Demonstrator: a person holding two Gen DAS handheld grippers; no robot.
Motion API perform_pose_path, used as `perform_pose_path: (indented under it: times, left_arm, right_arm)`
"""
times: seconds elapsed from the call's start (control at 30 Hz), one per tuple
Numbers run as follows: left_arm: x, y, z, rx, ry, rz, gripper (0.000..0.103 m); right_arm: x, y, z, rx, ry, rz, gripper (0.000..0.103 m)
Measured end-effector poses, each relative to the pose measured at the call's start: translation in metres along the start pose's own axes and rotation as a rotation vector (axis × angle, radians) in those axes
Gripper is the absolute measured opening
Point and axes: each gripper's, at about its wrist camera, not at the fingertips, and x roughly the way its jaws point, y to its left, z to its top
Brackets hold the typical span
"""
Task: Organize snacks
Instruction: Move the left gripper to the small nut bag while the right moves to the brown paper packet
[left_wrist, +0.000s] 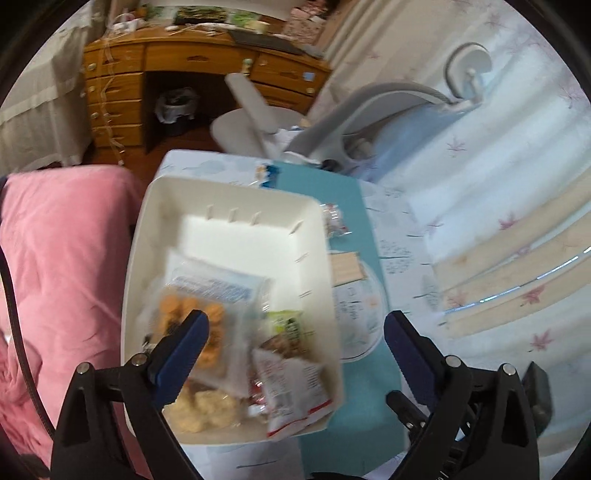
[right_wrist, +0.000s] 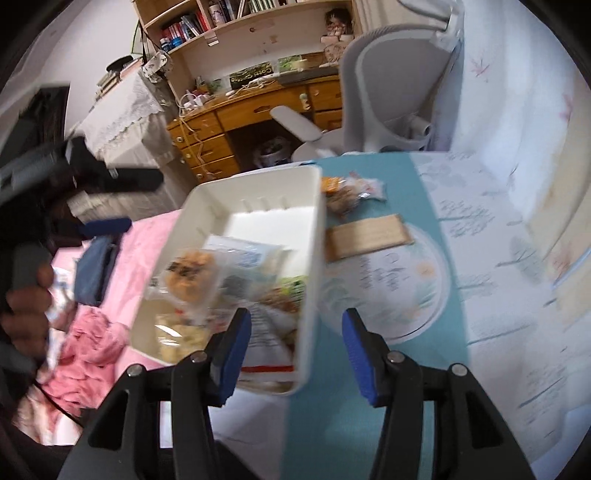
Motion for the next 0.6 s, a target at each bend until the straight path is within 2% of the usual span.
perform_pose_path:
  times: [0.17, 0.33, 0.47, 0.6]
  left_arm:
    - [0.010, -0.035, 0.025, 0.100, 0.019, 0.013, 0.095]
    - [0.035, -0.062, 0.050, 0.165, 0.088, 0.007, 0.095]
    - [0.064, -0.081, 0.069, 0.226, 0.160, 0.075, 0.095]
    - [0.093, -0.100, 0.087, 0.281, 0.214, 0.113, 0.095]
  right_arm:
    - [0.008, -0.026, 0.012, -0.057, -0.018, -0.060, 0.052]
    - [0.020, -0.045, 0.026, -0.176, -0.037, -0.105, 0.052]
    - [0.032, -0.051, 0.034, -0.321, -0.032, -0.098, 0.052]
    - [0.053, -0.053, 0.037, -0.495, -0.020, -0.092, 0.052]
